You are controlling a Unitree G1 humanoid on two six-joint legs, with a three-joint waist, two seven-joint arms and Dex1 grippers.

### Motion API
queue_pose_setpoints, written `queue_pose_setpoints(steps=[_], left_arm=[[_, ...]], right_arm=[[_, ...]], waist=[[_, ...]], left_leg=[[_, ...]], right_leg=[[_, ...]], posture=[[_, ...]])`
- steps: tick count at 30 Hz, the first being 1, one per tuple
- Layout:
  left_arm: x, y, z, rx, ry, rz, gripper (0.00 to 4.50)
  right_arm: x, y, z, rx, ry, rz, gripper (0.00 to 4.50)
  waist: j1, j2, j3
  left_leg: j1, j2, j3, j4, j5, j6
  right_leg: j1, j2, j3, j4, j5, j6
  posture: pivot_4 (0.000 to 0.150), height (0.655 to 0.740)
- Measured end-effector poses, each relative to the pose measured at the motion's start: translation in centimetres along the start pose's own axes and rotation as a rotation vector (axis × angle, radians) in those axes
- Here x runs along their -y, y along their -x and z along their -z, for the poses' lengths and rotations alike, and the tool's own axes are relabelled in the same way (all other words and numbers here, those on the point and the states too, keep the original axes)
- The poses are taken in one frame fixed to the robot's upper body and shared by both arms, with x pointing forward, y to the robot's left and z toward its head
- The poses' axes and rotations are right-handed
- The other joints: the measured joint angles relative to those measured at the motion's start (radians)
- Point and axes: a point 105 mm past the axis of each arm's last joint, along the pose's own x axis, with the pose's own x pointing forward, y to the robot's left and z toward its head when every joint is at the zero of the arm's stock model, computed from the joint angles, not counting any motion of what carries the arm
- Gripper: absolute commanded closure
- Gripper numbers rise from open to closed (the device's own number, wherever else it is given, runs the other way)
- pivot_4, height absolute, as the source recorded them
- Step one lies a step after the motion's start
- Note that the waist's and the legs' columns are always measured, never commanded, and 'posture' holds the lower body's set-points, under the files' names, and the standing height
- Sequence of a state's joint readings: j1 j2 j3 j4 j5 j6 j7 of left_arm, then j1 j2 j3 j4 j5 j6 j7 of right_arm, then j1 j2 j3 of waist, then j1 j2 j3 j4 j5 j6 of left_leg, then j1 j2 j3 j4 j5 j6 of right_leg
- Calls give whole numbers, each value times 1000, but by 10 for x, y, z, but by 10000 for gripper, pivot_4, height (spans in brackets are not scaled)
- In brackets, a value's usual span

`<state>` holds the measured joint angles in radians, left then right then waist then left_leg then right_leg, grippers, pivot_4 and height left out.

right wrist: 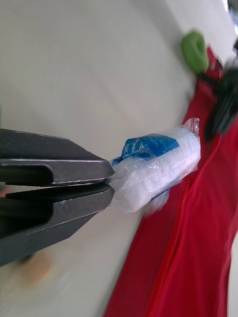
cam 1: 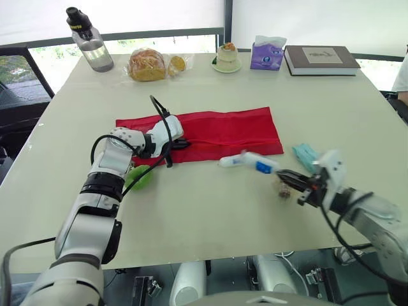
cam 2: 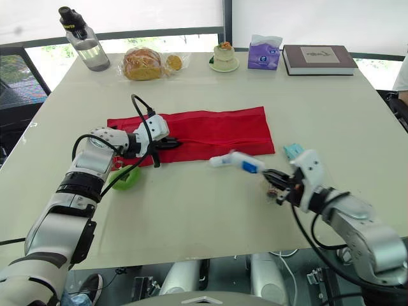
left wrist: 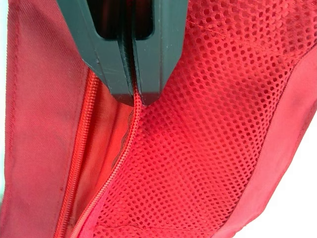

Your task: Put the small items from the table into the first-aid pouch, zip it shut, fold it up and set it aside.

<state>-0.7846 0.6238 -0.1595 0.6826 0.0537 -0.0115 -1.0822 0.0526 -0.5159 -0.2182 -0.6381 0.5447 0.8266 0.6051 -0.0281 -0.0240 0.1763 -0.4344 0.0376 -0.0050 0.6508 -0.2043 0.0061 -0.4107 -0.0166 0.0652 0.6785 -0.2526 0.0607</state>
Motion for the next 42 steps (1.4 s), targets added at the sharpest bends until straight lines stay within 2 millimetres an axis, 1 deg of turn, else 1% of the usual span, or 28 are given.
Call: queue_pose_setpoints(steps=[4, 5, 6, 7, 10, 11, 15, 16, 17, 19, 22, 23, 27, 29, 33, 40, 42], left_arm=[[-1, -2, -1, 7, -3, -1, 45000], [-2, -3, -3, 10, -5, -2, 45000], [-2, -3, -2, 10, -4, -2, 45000], [-2, -3, -3, 10, -6, 0, 45000], [-2, -4, -3, 14, -11, 2, 45000], [-2, -5, -2, 14, -6, 2, 45000], [-2, -7, -2, 20, -8, 2, 45000], [-2, -7, -2, 20, -7, 2, 45000], [-2, -8, -2, 22, -6, 3, 45000], [-3, -8, -3, 23, -8, 2, 45000], [-4, -8, -3, 22, -14, 0, 45000], [-3, -8, -2, 21, -14, 1, 45000], [-3, -10, -2, 24, -14, 0, 45000], [-2, -10, -3, 27, -16, 0, 45000], [-2, -11, -3, 29, -19, 0, 45000], [-2, -12, -4, 28, -24, 2, 45000], [-2, -13, -5, 30, -23, 3, 45000]], right_arm=[[17, 21, 13, -13, -55, 131, 43965], [26, 32, 17, -1, -85, 207, 43965], [29, 34, 18, 1, -89, 224, 43965], [34, 42, 21, 5, -105, 271, 43965], [36, 52, 35, -32, -127, 313, 43965], [36, 56, 43, -54, -147, 337, 43965], [32, 56, 52, -82, -163, 343, 43965], [31, 55, 54, -88, -162, 340, 41657], [27, 53, 58, -103, -165, 324, 38264], [25, 52, 60, -106, -166, 313, 31889], [25, 55, 59, -124, -121, 300, 16915], [26, 57, 58, -135, -79, 290, 13817], [27, 58, 55, -135, 11, 265, 13817], [29, 56, 55, -129, 26, 269, 13817], [39, 51, 53, -121, 56, 304, 13817], [42, 43, 49, -109, 91, 302, 13817], [43, 44, 49, -116, 104, 301, 13817]], waist=[[0, 0, 0], [2, 0, 0], [3, 0, 0], [3, 0, 0], [8, 0, 0], [10, 0, 0], [12, 0, 0], [12, 0, 0], [12, 0, 0], [13, 0, 0], [13, 0, 0], [13, 0, 0], [13, 0, 0], [14, 0, 0], [15, 0, 0], [16, 0, 0], [17, 0, 0]], left_leg=[[0, 0, 0, 0, 0, 0], [0, 0, 0, 0, 0, 0], [0, 0, 1, 0, 0, 0], [0, 0, 1, 0, 0, 0], [0, 0, 1, 0, 0, 0], [0, 0, 1, 0, 0, 0], [0, 0, 1, 0, 0, 0], [0, 0, 1, 0, 0, 0], [0, 0, 1, 0, 0, 0], [0, 0, 1, 0, 0, 0], [0, 0, 2, 0, 0, 0], [0, 0, 2, 0, 0, 0], [1, 0, 1, 0, 0, 0], [0, 0, 1, 0, 0, 0], [1, 0, 1, 1, 0, 0], [1, 0, 1, 1, 0, 0], [0, 0, 1, 1, 0, 0]], right_leg=[[0, 0, 0, 0, 0, 0], [0, 0, 0, 0, 0, 0], [0, 0, 1, 0, 0, 0], [0, 0, 1, 0, 0, 0], [0, 0, 1, 0, 0, 0], [0, 0, 1, 0, 0, 0], [0, 0, 1, 0, 0, 0], [0, 0, 1, 0, 0, 0], [0, 0, 1, 0, 0, 0], [0, 0, 1, 0, 0, 0], [0, 0, 1, 0, 0, 0], [0, 0, 2, 0, 0, 0], [0, 0, 1, 0, 0, 0], [0, 0, 1, 0, 0, 0], [0, 0, 1, 0, 0, 0], [1, 0, 1, 0, 0, 0], [1, 0, 1, 0, 0, 0]], posture=[[1500, 7400], [1500, 7400], [1500, 7400], [1500, 7400], [1500, 7400], [1500, 7400], [1500, 7400], [1500, 7400], [1500, 7400], [1500, 7400], [1500, 7400], [1500, 7400], [1500, 7400], [1500, 7400], [1500, 7400], [1500, 7400], [1500, 7400]])
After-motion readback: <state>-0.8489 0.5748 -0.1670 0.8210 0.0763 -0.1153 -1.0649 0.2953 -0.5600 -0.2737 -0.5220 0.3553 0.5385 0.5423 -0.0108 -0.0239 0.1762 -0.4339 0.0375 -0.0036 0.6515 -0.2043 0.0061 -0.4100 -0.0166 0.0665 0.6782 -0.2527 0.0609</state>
